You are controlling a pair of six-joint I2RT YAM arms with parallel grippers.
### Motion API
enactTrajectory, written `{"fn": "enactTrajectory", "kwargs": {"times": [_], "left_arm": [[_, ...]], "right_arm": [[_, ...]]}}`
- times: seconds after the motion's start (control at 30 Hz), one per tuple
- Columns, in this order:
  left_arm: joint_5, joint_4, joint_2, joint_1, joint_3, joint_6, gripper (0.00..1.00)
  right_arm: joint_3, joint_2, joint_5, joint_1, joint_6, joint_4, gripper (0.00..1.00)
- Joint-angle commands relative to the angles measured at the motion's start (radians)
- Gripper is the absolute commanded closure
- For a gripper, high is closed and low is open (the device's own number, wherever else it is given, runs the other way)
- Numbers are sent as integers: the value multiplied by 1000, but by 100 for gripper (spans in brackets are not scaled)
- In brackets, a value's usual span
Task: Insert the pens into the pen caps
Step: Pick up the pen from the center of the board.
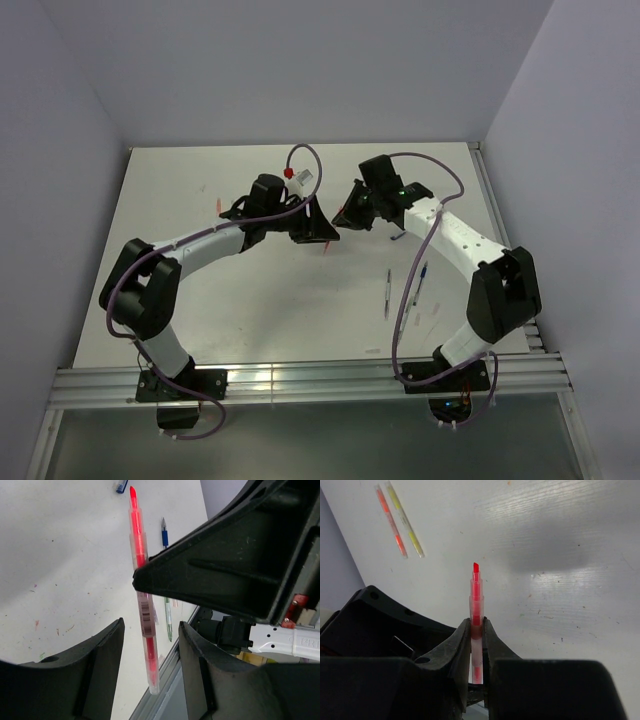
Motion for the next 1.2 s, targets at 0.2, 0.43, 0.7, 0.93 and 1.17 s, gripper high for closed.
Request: {"fn": "enactTrajectory", "kwargs": {"times": [0.2, 0.43, 0.7, 0.93, 1.17], "left_arm": [[28, 37, 1, -13, 16, -11, 50], [31, 42, -8, -11, 2, -16, 60], [37, 28, -11, -13, 5, -14, 86], [35, -12, -39, -14, -7, 6, 100], [-26, -139, -112, -16, -47, 35, 100]], "right_arm": [[36, -50, -6, 35, 20, 37, 100], [34, -50, 3, 46, 28, 40, 100], [33, -59, 29, 69, 20, 25, 100], [30, -104, 126, 73, -10, -7, 73], [89, -191, 307, 72, -41, -128, 58]]}}
